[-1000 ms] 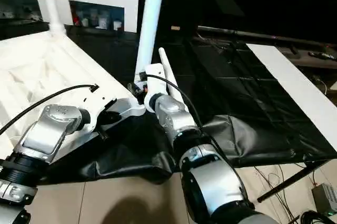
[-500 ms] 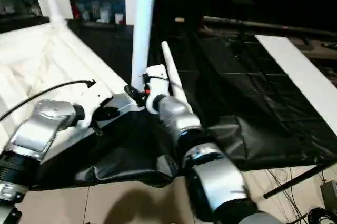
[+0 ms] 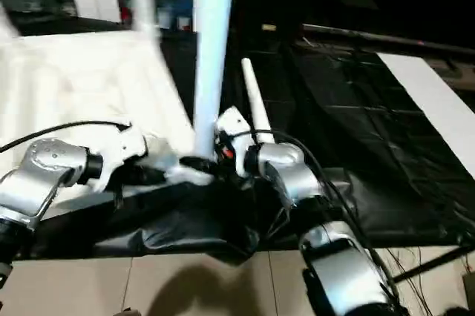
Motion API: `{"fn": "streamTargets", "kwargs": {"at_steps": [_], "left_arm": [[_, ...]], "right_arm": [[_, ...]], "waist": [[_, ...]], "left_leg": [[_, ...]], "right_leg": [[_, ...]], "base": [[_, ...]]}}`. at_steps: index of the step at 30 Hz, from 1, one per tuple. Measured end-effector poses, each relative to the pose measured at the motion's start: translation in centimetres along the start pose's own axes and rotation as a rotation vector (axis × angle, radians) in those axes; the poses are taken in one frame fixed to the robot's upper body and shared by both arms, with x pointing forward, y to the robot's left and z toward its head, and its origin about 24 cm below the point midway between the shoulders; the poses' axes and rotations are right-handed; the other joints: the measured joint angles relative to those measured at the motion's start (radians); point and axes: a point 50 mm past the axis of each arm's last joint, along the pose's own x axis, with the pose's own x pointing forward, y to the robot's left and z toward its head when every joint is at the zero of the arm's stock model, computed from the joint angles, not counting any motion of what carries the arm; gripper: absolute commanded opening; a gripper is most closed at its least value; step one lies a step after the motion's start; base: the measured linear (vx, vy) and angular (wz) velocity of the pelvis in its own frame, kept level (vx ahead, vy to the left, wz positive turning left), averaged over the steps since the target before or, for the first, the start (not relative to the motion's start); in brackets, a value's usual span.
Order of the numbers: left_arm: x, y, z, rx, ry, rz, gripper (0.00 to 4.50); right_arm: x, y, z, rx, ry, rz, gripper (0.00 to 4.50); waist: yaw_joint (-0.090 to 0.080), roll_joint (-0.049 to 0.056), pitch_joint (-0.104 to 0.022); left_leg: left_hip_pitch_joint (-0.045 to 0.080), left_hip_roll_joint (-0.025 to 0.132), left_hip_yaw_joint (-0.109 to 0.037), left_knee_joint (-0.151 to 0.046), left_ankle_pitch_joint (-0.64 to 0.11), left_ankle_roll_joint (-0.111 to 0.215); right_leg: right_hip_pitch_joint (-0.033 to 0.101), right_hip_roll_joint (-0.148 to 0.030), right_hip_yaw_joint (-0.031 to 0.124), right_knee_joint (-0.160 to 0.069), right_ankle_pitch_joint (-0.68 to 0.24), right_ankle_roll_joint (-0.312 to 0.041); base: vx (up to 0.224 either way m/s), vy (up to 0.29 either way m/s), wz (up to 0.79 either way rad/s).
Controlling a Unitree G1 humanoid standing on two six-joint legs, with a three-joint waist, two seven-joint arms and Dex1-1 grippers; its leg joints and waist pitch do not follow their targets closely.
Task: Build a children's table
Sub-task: Insert table leg to table base
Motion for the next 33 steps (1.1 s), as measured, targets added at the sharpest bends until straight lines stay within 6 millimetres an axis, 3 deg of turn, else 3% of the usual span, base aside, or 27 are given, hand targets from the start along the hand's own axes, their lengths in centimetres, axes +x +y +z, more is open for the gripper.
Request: {"fn": "streamTargets", "kwargs": {"at_steps": [6, 9, 17, 26, 30, 33], "left_arm": [[0.1, -0.3, 0.0, 0.019, -0.011, -0.049, 0.00], [0.0, -0.1, -0.2, 0.025, -0.009, -0.061, 0.00], [-0.1, 0.1, -0.2, 0.031, -0.009, -0.069, 0.00], [-0.2, 0.2, -0.5, 0.029, -0.005, -0.066, 0.00], [0.3, 1.0, -0.5, -0.011, -0.009, 0.027, 0.00], [1.9, 1.6, -0.1, -0.083, -0.038, 0.155, 0.00]], "right_arm": [[-0.7, 0.3, -0.8, -0.014, 0.033, 0.026, 3.35], [-0.9, 0.3, -0.8, -0.027, 0.046, 0.039, 3.35], [-0.8, 0.4, -0.8, -0.022, 0.046, 0.047, 2.70], [-0.6, 0.5, -1.0, 0.010, 0.034, 0.035, 2.66], [0.6, 0.2, -1.6, 0.094, -0.013, -0.140, 2.66], [1.8, -0.8, -1.7, 0.170, -0.027, -0.368, 2.65]], "waist": [[0.000, 0.008, 0.006], [0.000, 0.009, 0.006], [0.000, 0.009, 0.006], [0.000, 0.009, 0.006], [-0.005, 0.008, 0.006], [-0.014, 0.008, 0.006]], "left_leg": [[0.000, 0.001, -0.001, 0.000, 0.002, 0.001], [0.000, 0.001, -0.001, 0.000, 0.003, 0.000], [0.000, 0.001, -0.001, 0.001, 0.003, 0.000], [0.000, 0.001, -0.001, 0.003, 0.004, 0.001], [0.002, 0.002, -0.001, 0.006, 0.002, -0.005], [0.004, 0.003, -0.001, 0.007, 0.004, -0.009]], "right_leg": [[0.000, 0.000, 0.000, 0.003, 0.000, 0.000], [0.000, 0.000, -0.001, 0.003, 0.000, 0.000], [0.000, 0.000, -0.001, 0.004, 0.001, 0.000], [0.000, 0.000, -0.001, 0.006, 0.001, 0.000], [0.003, 0.001, 0.000, 0.011, 0.002, -0.002], [0.004, 0.001, 0.000, 0.012, 0.006, -0.004]], "base": [[0.000, 0.000, 0.00], [0.000, 0.000, 0.00], [0.000, 0.000, 0.00], [0.000, 0.000, 0.00], [0.000, 0.000, 0.00], [-0.036, -0.005, -0.02]]}}
